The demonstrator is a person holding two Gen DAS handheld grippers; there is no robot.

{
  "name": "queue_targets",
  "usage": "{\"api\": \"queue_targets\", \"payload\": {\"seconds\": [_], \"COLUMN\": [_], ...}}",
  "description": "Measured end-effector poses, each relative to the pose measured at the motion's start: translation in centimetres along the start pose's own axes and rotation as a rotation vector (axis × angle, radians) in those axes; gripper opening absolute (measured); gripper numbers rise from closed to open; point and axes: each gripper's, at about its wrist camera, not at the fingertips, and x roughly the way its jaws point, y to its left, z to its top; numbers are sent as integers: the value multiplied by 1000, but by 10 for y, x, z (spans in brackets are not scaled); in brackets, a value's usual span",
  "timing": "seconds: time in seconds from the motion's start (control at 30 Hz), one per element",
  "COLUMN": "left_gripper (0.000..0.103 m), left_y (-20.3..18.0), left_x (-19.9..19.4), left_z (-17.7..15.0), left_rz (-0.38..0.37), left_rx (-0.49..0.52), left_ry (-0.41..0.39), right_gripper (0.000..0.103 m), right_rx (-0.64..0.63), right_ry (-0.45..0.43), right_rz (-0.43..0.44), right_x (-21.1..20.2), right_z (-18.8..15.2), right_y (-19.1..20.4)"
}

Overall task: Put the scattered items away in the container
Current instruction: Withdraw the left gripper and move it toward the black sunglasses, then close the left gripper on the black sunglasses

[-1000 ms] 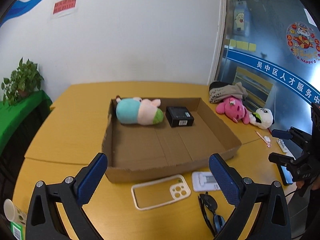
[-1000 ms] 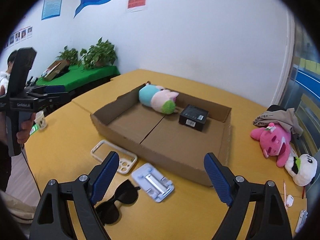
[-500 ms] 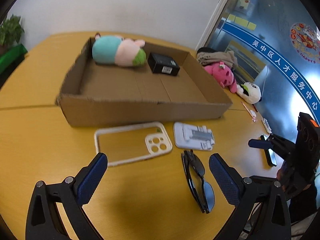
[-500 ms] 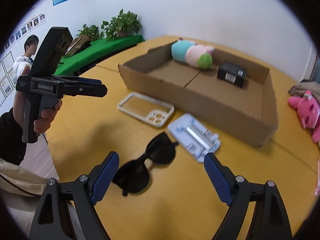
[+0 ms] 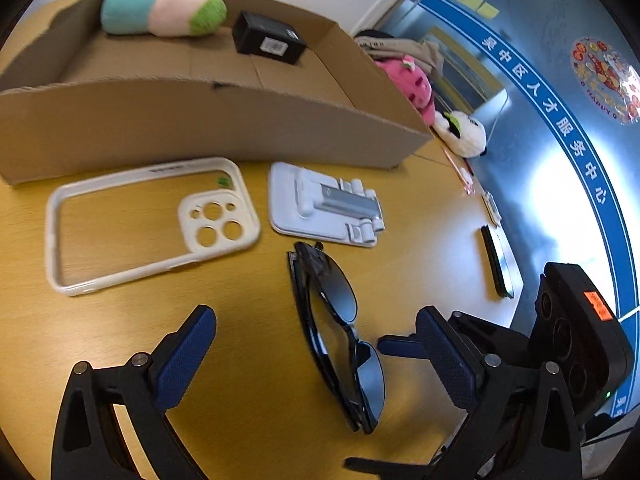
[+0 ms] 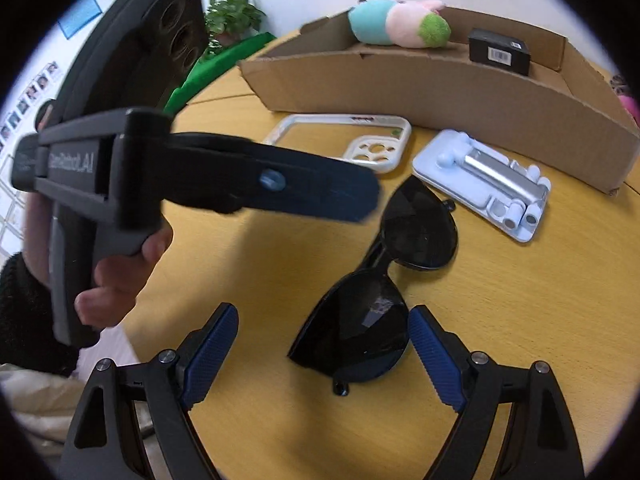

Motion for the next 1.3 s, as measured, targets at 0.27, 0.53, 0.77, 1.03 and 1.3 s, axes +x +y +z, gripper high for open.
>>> {"api": "queue_targets", "payload": {"seconds": [0.27,0.53,0.77,1.03,1.3], "left_gripper": [83,39,34,32,32], "left_y": [-3,-2,1,-6,-18], "left_x": [32,38,38,18,-16], "left_z": [12,10,2,5,24], "left_rz": [-54,-14,-53,-88,-81], "left_rx": [7,28,-16,-16,21], "left_ry": [42,67,71,30,-37], "right_gripper": [68,67,66,66,66], "right_rx": [-28,-28,-47,-86,-142], "right_ry": [-22,-48,-58,-100,-160], "right_rz": [-27,-11,12,6,1], "right_x": [6,-1,-7,-23,-48], "right_z": [-12,-23,-34,-36,-15], "right_y": [1,0,6,17,27]}}
